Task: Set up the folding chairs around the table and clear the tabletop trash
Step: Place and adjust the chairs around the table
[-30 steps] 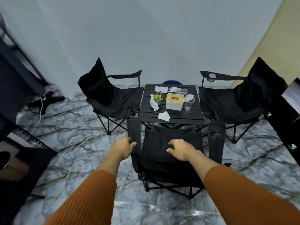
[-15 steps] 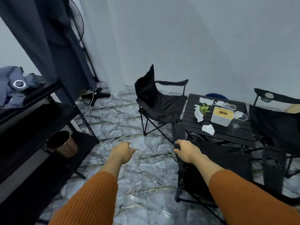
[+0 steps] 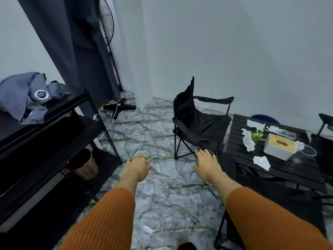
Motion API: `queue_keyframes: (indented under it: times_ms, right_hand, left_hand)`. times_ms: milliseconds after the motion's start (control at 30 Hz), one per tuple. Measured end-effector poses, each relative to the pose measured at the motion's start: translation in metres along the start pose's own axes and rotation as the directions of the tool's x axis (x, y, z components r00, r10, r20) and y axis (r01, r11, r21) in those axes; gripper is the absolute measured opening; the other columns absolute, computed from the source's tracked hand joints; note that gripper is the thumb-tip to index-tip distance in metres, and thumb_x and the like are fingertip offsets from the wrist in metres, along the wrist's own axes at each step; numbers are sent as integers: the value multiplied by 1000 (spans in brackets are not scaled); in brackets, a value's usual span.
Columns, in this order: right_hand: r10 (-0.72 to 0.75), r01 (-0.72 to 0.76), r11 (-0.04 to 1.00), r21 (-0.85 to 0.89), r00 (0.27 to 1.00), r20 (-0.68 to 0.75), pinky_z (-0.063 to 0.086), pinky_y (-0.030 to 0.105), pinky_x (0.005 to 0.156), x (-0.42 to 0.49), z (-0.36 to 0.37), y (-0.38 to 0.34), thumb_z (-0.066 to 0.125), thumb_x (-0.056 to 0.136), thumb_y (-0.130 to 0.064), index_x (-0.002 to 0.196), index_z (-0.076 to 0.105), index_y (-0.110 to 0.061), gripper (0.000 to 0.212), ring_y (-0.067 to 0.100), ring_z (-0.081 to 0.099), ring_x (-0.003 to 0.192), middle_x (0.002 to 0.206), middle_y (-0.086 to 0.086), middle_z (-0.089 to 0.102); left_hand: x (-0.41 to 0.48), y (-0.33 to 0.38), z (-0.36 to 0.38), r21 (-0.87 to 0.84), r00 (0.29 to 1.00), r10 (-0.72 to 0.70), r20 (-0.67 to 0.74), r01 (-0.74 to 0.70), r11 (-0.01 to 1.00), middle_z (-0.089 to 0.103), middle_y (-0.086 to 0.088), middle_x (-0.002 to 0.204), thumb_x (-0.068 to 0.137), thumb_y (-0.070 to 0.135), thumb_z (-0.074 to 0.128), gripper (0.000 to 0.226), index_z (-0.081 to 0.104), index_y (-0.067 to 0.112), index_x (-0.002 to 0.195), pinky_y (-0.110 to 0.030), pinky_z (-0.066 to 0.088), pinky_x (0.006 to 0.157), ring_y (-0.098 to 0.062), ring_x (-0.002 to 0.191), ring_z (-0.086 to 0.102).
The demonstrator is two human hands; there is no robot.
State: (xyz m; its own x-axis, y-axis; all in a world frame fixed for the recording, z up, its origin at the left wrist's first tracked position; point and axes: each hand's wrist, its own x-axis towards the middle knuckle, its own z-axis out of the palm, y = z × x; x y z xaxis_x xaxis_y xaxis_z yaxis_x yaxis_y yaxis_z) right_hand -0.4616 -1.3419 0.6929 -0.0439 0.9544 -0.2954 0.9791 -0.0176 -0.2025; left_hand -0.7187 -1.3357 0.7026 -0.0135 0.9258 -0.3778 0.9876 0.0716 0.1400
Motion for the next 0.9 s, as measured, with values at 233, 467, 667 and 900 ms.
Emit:
queue_keyframes:
  times_ms: [233,467,667,900]
  right_hand:
    - [-75,76,997,-25,997,30,5,49,123,125,-25,-49,41,101,-38,155,2,-13,71,26,-4,151,164,5,0]
    - [-143,142,989,-47,990,-10,5,49,123,249,-86,-95,39,102,-38,154,4,-13,68,26,-2,151,164,5,3]
    - [-157,155,988,-28,985,-74,7,48,123,344,-122,-127,41,101,-36,154,9,-12,66,27,2,151,163,7,10]
    - [-66,69,997,18,991,-120,7,47,123,449,-150,-164,39,102,-36,154,10,-12,64,27,5,151,162,7,12]
  left_hand:
    - [109,-25,-51,25,1000,17,-2,-17,1000,5,-3,163,100,44,37,65,11,17,154,-50,3,122,-22,151,1]
    - [232,-34,-118,24,1000,18,-23,-18,1000,2,-2,164,100,45,35,64,9,21,154,-49,2,122,-22,151,-2]
    - [331,-42,-169,32,998,54,-38,-53,998,1,-3,164,100,46,36,65,9,21,154,-48,1,122,-22,151,-2]
    - [455,-67,-232,58,984,167,-55,-164,985,5,-3,164,100,47,37,66,11,20,154,-49,1,122,-21,151,0]
